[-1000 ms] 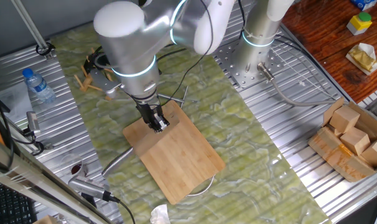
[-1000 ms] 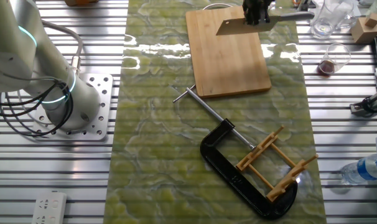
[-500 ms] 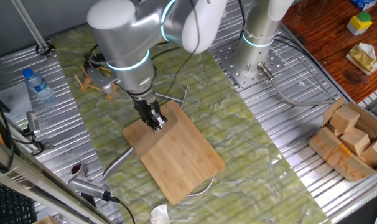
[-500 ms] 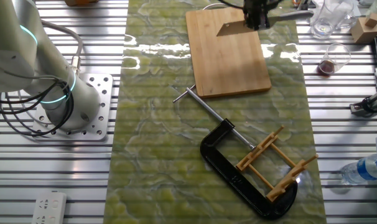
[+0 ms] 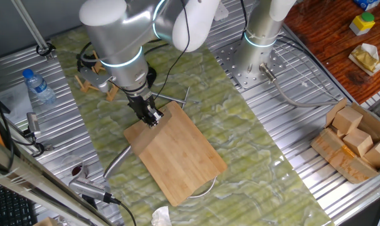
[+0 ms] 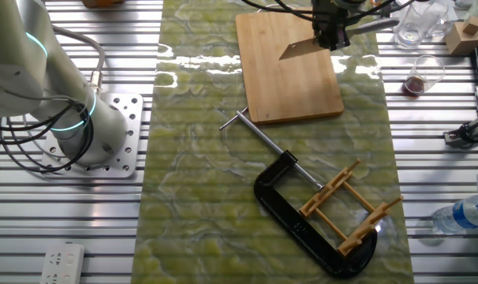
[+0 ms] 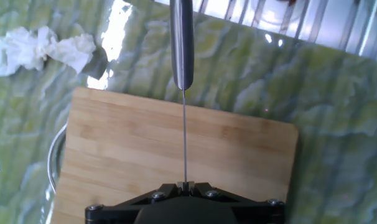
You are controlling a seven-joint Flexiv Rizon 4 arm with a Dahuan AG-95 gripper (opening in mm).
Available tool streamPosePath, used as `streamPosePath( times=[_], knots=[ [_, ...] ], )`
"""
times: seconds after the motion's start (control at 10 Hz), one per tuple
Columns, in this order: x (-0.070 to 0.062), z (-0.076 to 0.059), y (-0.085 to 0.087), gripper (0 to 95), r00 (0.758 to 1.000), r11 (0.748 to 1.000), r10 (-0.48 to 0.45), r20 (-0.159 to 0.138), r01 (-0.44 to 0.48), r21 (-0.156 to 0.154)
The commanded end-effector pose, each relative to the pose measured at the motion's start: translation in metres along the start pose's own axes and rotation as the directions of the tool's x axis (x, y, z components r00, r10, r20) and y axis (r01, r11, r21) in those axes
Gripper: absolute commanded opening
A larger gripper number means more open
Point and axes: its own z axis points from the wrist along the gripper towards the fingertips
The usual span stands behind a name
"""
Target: Put the knife on the cutting board
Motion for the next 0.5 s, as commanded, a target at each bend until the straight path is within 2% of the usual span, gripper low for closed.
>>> streamPosePath(
  times=[0.1,0.4,0.5],
  knots=[
    [-0.0008,-0.0005,-0.0002,0.0,0.998,0.998,-0.058,-0.011,0.058,-0.003],
    [-0.0008,-0.0005,-0.0002,0.0,1.000,1.000,-0.017,-0.011,0.017,-0.007],
    [-0.0008,0.0002,0.0048,0.0,1.000,1.000,0.011,-0.010,-0.011,-0.005]
  ],
)
